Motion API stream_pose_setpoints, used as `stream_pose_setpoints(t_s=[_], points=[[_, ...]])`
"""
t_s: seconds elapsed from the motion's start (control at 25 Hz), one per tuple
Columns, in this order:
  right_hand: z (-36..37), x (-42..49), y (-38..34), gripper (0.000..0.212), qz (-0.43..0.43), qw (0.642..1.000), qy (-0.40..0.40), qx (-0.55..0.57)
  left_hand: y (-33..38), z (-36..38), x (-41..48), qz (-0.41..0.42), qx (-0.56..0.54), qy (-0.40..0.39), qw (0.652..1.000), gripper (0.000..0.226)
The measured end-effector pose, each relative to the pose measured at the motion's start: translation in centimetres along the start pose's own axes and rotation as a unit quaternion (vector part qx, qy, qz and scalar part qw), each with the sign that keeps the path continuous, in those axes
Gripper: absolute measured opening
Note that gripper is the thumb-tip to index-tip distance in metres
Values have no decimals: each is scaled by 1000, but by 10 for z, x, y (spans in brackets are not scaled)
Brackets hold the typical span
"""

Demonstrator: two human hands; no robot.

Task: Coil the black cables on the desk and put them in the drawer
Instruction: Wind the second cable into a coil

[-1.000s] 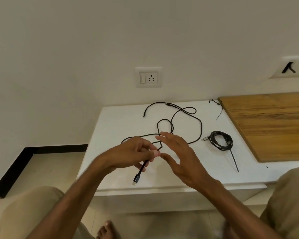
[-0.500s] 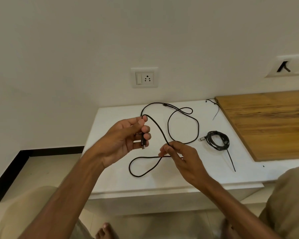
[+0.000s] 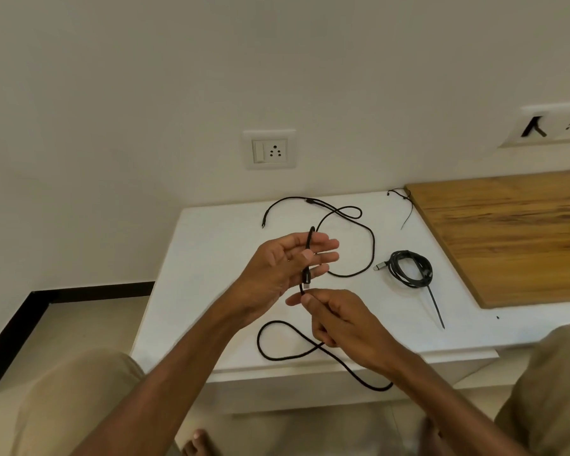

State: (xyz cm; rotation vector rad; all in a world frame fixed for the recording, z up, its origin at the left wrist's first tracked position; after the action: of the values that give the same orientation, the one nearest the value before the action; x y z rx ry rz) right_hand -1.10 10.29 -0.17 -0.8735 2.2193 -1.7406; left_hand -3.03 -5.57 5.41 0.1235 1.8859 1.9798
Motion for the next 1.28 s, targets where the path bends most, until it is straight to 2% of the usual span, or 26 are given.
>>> stream_pose_setpoints(t_s=[0.24, 0.4, 0.48, 0.6, 0.72, 0.8, 0.92, 1.04, 1.16, 1.28], points=[[-20, -3, -14, 29, 7, 993, -39, 112, -4, -1, 1, -22, 72, 67, 995, 28], [-34, -1, -18, 29, -8, 988, -36, 153, -1, -1, -2, -19, 134, 80, 988, 32], [-39, -1, -18, 27, -20, 991, -28, 129, -1, 3, -4, -33, 172, 56, 983, 35], [-48, 0, -18, 21, -52, 998, 18, 4, 0, 8, -7, -52, 208, 8, 977, 36], [-59, 1, -22, 12, -71, 990, 100, -73, 3, 8, -11, -83, 174, -57, 980, 36], [-64, -1, -24, 16, -81, 980, 159, -89, 5, 6, -14, -105, 153, -106, 977, 41], [-63, 0, -24, 15, -89, 968, 196, -132, 8, 7, -17, -131, 106, -166, 972, 38], [-60, 1, -15, 20, -79, 973, 178, -127, 16, 9, -20, -111, 7, -183, 977, 33], [-53, -3, -7, 30, -55, 986, 116, -103, 22, 11, -20, -69, -134, -194, 969, 29], [-36, -7, -4, 27, 0, 998, 27, -49, 19, 6, -14, -39, -138, -154, 978, 22]])
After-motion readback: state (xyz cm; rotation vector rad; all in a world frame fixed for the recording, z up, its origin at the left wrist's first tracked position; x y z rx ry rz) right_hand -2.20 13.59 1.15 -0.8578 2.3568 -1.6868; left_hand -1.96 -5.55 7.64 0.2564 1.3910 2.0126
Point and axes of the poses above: each hand's wrist, its own x-axis towards the middle knuckle, its own z-axis out of the palm, y = z × x, the point moved 2 cm from there along x, towards the middle knuckle, and after that the axes turned 12 degrees about -z, right-handed, at the moved point
